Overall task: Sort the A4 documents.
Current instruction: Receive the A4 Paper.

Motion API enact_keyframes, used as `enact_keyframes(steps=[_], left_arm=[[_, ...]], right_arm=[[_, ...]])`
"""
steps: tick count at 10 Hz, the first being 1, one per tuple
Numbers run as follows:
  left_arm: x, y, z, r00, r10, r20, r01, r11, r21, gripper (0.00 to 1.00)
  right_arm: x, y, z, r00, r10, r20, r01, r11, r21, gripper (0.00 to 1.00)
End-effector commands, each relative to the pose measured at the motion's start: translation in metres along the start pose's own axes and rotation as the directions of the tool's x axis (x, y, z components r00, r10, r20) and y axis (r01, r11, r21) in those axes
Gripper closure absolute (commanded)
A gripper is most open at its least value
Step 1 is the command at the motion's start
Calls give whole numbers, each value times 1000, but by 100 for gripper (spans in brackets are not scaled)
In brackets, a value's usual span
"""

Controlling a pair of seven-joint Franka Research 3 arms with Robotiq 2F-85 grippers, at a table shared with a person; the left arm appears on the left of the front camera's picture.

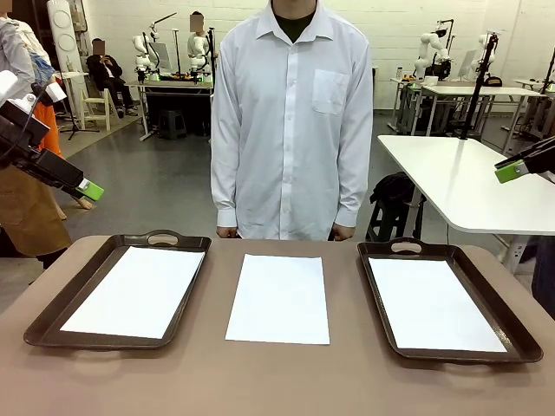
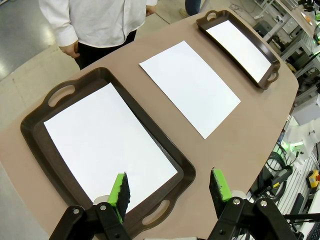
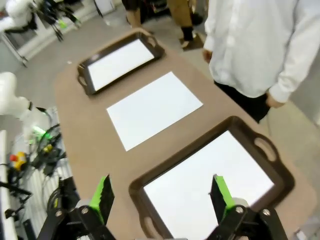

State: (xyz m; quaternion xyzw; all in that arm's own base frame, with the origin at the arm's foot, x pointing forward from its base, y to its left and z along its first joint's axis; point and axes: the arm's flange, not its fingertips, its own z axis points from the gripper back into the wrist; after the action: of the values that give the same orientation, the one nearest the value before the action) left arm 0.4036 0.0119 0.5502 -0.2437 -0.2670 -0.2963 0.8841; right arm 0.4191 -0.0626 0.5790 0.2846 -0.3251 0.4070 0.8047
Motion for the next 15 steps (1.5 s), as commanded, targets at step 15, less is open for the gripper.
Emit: enact_keyframes(steps=[15], left_arm=[[-2,1,0,1000,-20,-2,20,1000,5,17]], right_arm=[[0,2,2,1000,-3,-19,3,1000,-7,0]])
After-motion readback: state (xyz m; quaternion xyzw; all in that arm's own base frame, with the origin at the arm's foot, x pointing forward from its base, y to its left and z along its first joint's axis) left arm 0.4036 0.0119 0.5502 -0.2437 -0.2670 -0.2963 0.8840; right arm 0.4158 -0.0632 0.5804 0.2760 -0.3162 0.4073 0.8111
